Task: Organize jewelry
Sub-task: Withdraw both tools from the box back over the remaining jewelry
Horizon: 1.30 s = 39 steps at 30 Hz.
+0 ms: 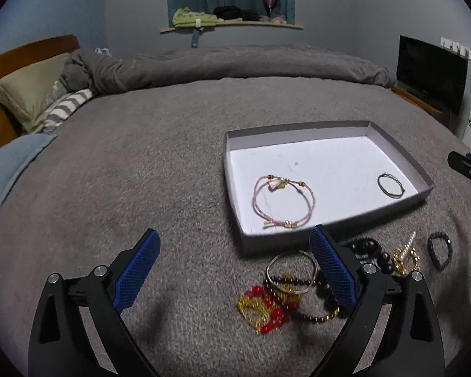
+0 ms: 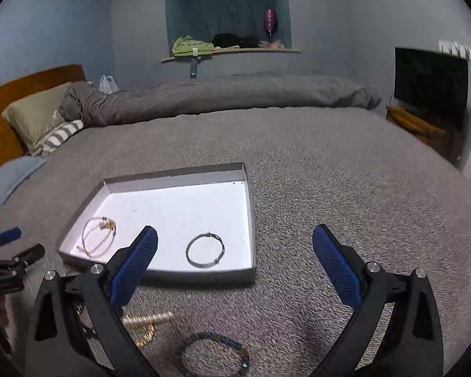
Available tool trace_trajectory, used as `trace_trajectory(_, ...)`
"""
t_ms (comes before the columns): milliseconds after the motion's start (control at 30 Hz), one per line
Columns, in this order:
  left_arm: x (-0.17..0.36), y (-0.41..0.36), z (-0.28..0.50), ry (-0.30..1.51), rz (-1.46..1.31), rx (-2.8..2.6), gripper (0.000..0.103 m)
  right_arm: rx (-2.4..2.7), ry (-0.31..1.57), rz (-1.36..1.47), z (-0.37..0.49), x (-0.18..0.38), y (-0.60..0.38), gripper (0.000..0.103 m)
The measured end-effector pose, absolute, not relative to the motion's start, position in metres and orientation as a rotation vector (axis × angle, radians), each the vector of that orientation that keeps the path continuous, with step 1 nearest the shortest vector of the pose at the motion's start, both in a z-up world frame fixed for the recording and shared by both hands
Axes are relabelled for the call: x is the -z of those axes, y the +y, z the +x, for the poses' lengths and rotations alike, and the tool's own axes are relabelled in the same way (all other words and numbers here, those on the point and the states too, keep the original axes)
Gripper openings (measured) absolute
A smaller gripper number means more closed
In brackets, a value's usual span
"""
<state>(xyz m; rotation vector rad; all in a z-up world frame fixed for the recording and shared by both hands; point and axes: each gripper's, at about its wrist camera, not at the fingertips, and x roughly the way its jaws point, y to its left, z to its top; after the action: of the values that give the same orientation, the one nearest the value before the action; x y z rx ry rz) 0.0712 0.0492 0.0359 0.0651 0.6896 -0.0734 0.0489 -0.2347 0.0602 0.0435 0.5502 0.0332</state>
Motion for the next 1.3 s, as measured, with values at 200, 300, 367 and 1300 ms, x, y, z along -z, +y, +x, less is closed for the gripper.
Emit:
trace_trajectory(200, -0.028, 0.046, 0.054, 0.671, 0.073, 0.103, 0.098, -0.057, 0.564, -0.016, 0.028, -0.045, -0.236, 0.098)
trace_trajectory(300, -0.019, 0.041, 0.048, 0.697, 0.088, 0.113, 0.098, -0.061, 0.570, -0.048, 0.019, -0.037, -0.237, 0.098)
trace_trajectory(367, -0.016, 0.039, 0.044, 0.701, 0.092, 0.134, 0.098, -0.092, 0.593, -0.039, 0.012, -0.032, -0.239, 0.098)
trace_trajectory(1300, 0.014, 0.046, 0.039, 0.818, 0.230, 0.273, 0.045, -0.228, 0.704, -0.040, -0.006, -0.007, -0.226, 0.098)
